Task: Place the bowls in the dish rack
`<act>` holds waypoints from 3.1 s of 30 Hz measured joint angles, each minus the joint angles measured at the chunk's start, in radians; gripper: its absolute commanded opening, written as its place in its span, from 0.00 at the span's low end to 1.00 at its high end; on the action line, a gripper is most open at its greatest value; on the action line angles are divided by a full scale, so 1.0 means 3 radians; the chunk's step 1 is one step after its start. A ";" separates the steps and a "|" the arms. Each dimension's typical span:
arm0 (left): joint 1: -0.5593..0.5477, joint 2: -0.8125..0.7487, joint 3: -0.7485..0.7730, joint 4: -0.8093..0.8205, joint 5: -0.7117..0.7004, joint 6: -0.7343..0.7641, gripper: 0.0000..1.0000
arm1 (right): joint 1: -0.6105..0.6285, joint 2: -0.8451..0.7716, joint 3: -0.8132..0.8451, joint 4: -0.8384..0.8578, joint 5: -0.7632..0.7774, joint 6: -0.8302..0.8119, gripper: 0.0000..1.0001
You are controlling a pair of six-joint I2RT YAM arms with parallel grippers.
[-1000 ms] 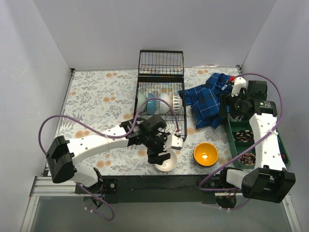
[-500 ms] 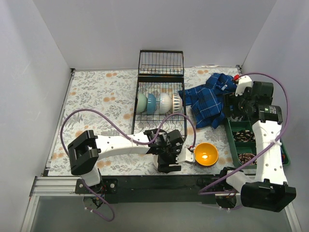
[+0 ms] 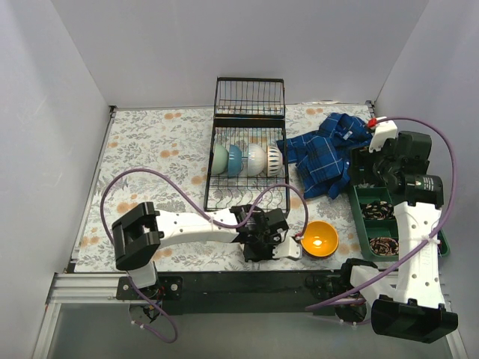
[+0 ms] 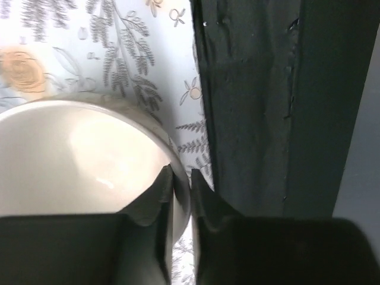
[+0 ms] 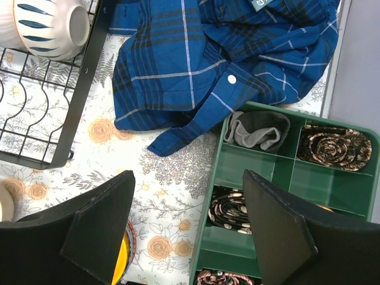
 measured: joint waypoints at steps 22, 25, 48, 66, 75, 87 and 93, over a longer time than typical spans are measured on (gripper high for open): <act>0.1422 -0.0380 0.1512 -0.0029 0.1061 -0.0390 0.00 | 0.0000 0.0276 0.0061 -0.0178 0.0043 0.0085 0.80; 0.1676 -0.0362 0.1190 0.0411 0.1218 -0.0855 0.00 | 0.0000 0.0309 0.0067 -0.0219 0.0071 0.0088 0.80; 0.2004 0.0258 -0.0334 0.4243 0.1586 -0.5158 0.00 | 0.0000 0.0977 0.0559 -0.0160 0.0239 0.0064 0.79; 0.2019 0.0446 -0.0706 0.4518 0.1137 -0.5774 0.00 | 0.0000 0.1063 0.0453 -0.0158 0.0332 -0.0015 0.78; 0.2022 0.0605 -0.0922 0.5225 0.1282 -0.5776 0.00 | 0.0001 0.1119 0.0450 -0.0155 0.0334 -0.0017 0.78; 0.2023 0.0891 -0.0902 0.5885 0.1417 -0.5790 0.00 | 0.0025 0.1144 0.0345 -0.0161 0.0393 -0.0028 0.78; 0.2014 0.0885 -0.0924 0.6016 0.1396 -0.5788 0.00 | 0.0025 0.1130 0.0291 -0.0177 0.0397 -0.0029 0.78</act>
